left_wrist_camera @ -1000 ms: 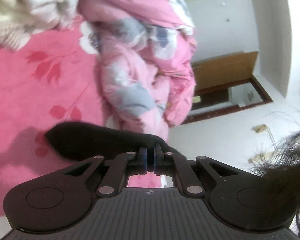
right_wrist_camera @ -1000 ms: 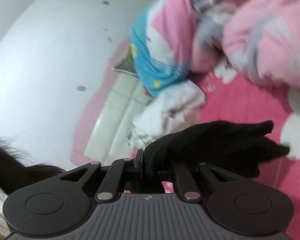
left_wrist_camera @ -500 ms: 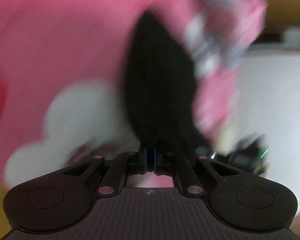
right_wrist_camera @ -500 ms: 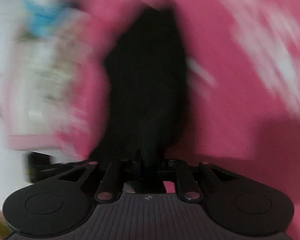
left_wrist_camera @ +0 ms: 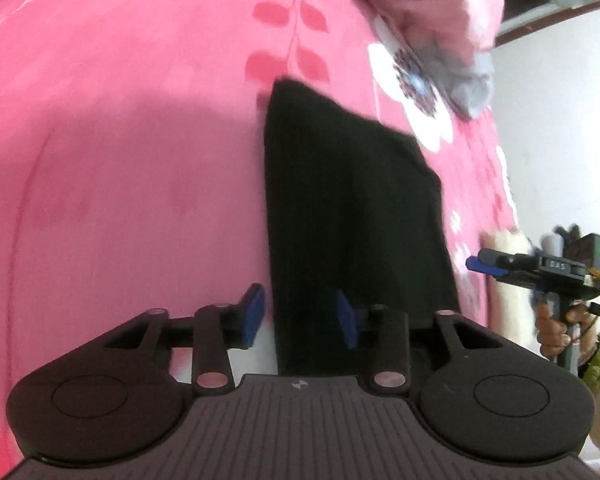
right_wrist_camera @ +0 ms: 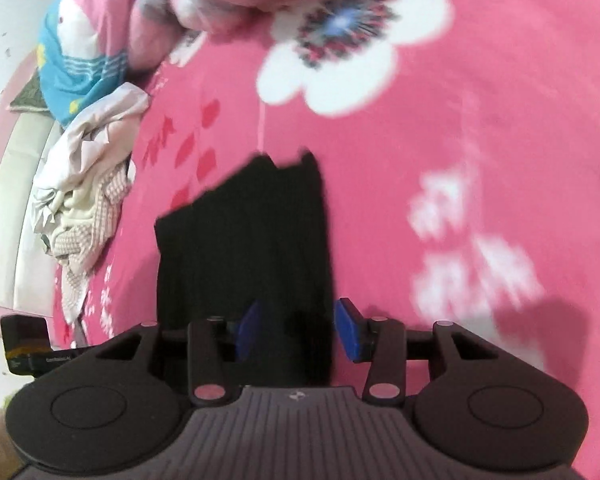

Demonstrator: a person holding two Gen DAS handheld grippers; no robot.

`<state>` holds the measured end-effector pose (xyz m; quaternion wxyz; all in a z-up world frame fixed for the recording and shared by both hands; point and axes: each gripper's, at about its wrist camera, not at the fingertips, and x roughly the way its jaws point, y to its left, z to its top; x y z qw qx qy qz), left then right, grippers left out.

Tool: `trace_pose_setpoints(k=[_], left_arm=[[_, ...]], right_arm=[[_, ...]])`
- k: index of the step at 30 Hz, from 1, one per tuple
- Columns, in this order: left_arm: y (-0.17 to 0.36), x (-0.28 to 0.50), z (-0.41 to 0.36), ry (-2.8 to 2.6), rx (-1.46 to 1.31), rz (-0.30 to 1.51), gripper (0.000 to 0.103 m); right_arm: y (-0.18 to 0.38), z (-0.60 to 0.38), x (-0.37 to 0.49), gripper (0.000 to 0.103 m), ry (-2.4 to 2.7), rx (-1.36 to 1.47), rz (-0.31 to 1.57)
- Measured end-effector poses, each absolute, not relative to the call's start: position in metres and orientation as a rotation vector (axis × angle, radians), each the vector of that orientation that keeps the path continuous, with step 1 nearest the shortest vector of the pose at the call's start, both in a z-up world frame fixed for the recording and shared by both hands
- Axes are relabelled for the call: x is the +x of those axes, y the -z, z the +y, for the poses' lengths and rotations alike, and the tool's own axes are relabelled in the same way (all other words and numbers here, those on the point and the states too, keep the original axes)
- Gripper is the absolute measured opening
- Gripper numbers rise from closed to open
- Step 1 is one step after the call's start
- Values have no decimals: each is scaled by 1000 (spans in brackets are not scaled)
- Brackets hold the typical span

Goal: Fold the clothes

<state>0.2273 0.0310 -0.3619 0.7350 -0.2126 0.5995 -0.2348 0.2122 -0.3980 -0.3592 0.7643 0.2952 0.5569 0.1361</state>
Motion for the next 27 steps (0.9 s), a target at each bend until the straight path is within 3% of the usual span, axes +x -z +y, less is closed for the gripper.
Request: trace_pose_setpoints(k=[7,18,27], left_arm=[[390,267,17,517,-504,1315,45],[400,289,16,503,-645,1241,45],[403,293,19,539,-614,1229,43]], right_arm=[[396,-387,263,52,-371,673,1197],[426,-398,285,52,-471,950,1127],[432,-408,283,50,-509,981,1154]])
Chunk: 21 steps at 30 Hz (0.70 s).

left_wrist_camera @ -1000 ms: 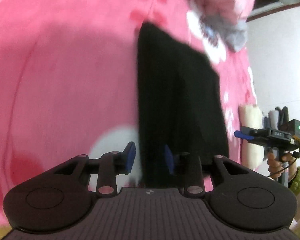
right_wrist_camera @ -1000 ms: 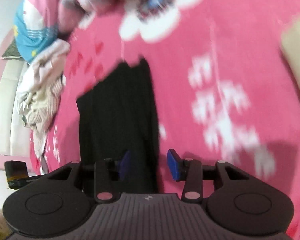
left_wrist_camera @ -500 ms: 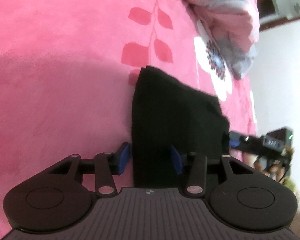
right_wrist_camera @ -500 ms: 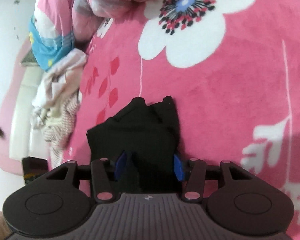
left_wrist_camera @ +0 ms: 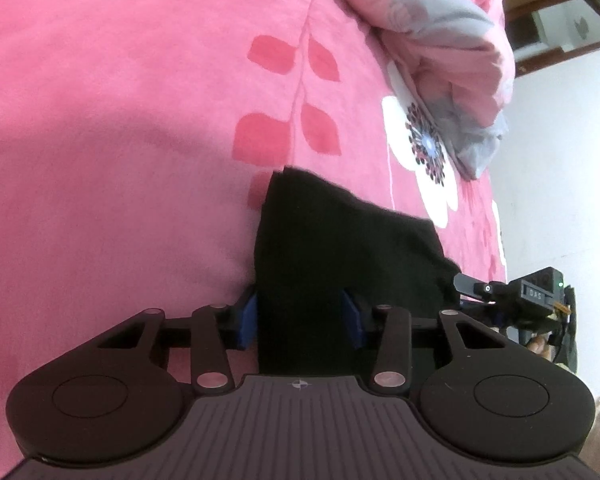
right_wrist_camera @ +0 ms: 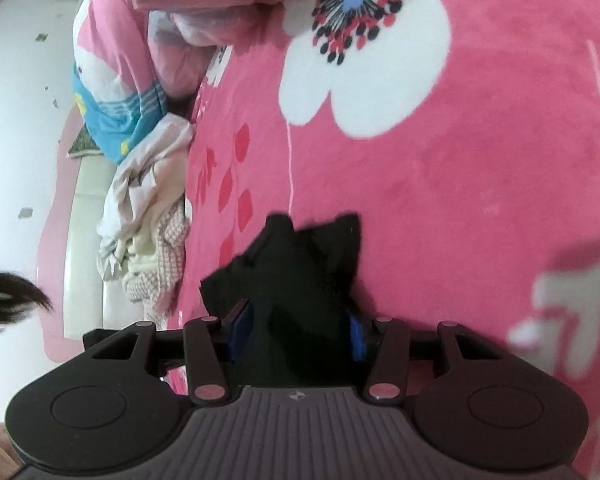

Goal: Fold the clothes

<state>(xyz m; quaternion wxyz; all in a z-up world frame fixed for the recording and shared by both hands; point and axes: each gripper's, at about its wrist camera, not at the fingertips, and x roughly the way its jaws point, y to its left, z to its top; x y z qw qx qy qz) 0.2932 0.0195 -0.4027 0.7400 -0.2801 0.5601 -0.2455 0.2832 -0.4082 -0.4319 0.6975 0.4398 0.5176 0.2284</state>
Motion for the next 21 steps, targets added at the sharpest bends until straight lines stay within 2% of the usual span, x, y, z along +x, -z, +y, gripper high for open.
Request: trace_pose_setpoints(k=[4,10,17,21], left_arm=[[404,303,15,536,-625,1208,43],[405,296,17,549,-614,1191,43],[410,302,15,540,-643,1180,43],[410,303,16,542,-651,1181,43]], right_arm=[[429,-402,303,50,-510,979,1114],[410,-434,286,51,-399,963,1034],[432,-412,322,52,-472,926,1056],[432,-414,306,52,-550,944,1125]])
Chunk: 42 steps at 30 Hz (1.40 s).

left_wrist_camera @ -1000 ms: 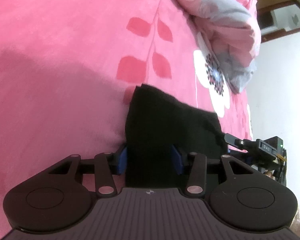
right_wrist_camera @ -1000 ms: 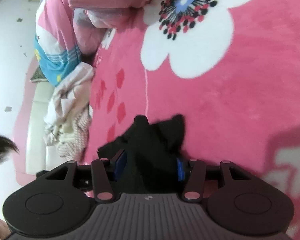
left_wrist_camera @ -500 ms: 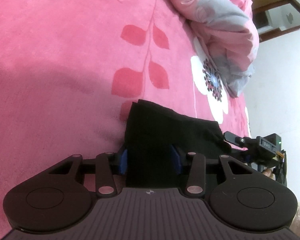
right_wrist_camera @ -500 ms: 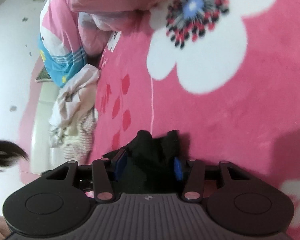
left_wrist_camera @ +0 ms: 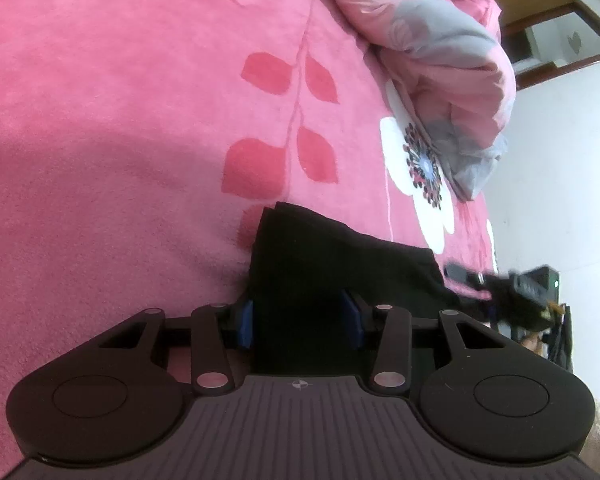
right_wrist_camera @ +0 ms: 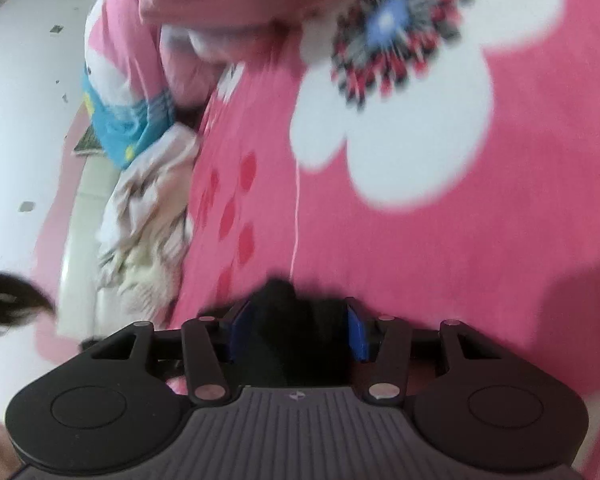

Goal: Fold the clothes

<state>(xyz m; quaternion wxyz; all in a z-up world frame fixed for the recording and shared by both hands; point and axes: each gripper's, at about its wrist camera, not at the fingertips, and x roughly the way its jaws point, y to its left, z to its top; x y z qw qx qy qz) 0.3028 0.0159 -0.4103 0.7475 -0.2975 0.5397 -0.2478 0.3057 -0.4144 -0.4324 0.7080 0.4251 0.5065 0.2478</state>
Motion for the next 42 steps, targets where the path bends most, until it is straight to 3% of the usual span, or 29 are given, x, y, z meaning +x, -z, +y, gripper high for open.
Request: trace_pose_setpoints(k=[7,11,15,19,32,42], left_arm=[[411,304,16,546,-656,1178,43],[407,302,11,538,-609,1160,40],[399,298,1,524,-514,1141,25],[389,294,-6,526,-454,1114,7],[281,212,-10,612,-360,909,4],[190,141,-32,803,-375,898,4]], right_arm=[[441,-410,299,51,-598,1031,1144],[441,-389,317,41,-636,972,1129],[429,-380,312,22,-626,835,1161],[405,-372,298,16,-612,704,1120],[286,-349,201,14,-569,566,898],[183,-353,76,13,-409,598,803]])
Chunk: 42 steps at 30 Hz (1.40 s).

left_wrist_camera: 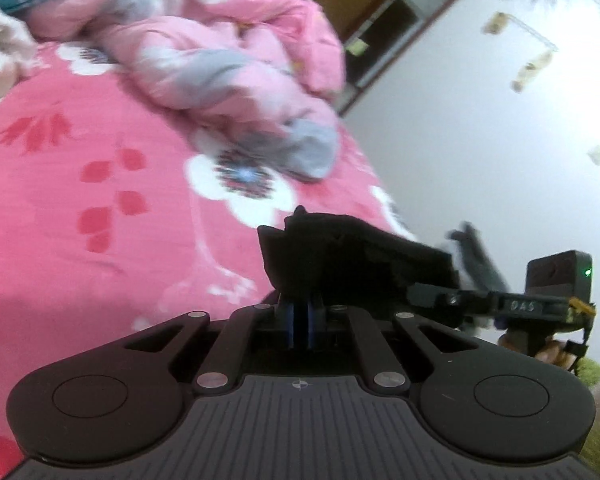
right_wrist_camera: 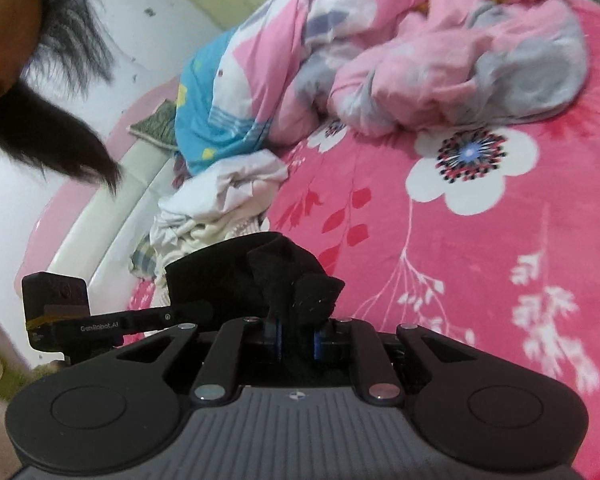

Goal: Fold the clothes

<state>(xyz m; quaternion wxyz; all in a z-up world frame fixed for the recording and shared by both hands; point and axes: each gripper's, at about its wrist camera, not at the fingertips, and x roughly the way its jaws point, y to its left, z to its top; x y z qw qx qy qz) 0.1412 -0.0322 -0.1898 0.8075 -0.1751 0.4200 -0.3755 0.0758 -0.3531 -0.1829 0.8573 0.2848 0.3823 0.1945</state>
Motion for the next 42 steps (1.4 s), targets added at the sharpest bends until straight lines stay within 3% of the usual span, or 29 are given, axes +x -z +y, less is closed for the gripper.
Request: trace_pose_setpoints(k=[9,23,28,34,37,42], left_arm=[[136,108,-93,1033,-334,867,4],[149,76,-252,1183,-427,870,4],[178,82,-306,1119,-481,919,4],[252,123,-359,963,-519,949,4],[291,146,-378,892,-499,971,4],[316,172,-382,806,-515,963,4]], right_arm=[[100,-393,-14,13,-192,600,709],[48,-552,-60,13,-122,480,713],[74,-633,-14,13,-244,465,786],[165,-700,78,13,-367,430,877],[218,-720,128,13,-370,410,935],[253,-720,166,13,-359,374,1003]])
